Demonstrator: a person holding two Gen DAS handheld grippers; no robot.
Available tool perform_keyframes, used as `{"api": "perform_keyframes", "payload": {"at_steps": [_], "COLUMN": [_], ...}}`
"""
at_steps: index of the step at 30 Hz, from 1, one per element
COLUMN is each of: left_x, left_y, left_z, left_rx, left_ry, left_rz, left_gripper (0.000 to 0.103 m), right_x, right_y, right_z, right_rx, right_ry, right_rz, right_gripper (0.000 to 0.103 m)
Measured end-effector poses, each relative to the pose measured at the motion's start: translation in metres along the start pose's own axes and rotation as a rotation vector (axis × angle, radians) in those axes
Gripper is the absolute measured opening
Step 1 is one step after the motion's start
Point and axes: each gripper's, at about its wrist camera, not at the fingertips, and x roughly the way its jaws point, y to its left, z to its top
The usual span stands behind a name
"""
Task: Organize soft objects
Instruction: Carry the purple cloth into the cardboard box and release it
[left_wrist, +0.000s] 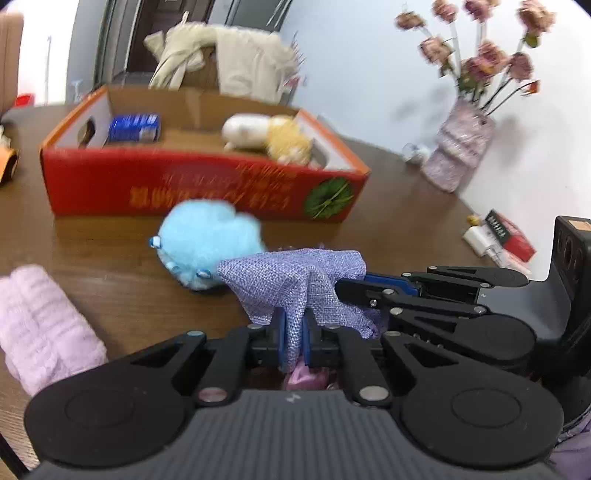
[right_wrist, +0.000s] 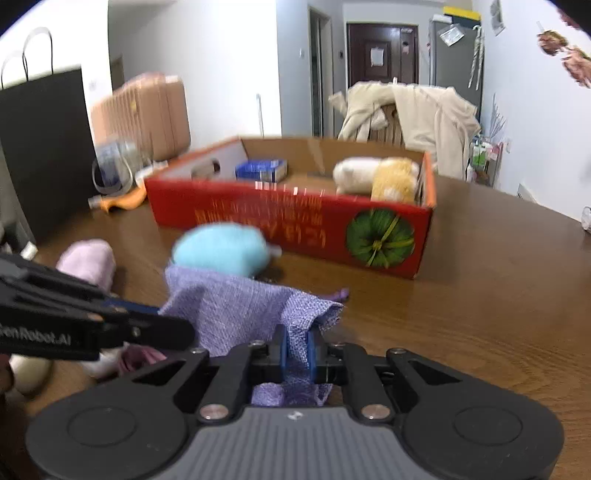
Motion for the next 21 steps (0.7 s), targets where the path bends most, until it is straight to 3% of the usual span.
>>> {"api": "perform_keyframes", "payload": {"at_steps": [7, 11, 16, 21], "left_x": [-0.048, -0.052, -0.018, 0.047], "left_y": [-0.022, -0.019, 0.012, 0.064], "left_z": [0.026, 0.066, 0.143, 0.205], "left_rx": [0.064, 0.106, 0.1, 0.043], "left_ry": [-0.147, -0.194, -0.172, -0.121], "left_rz": [-0.072, -0.053, -0.016, 0.061], "left_gripper": [0.009, 0.009, 0.009, 0.009], "right_x": [-0.073, -0.076, -0.028, 0.07], "right_y": [-0.017, -0.022, -0.026, -0.043], "right_z": [0.023, 0.06, 0.132, 0.201], "right_rx": [0.081, 0.072, 0.035, 0.066], "right_ry": [-0.191, -0.259, -0.246, -0.134], "right_rz": [0.029, 0.039, 0.055, 0.05], "right_gripper": [0.01, 0.01, 0.01, 0.01]}}
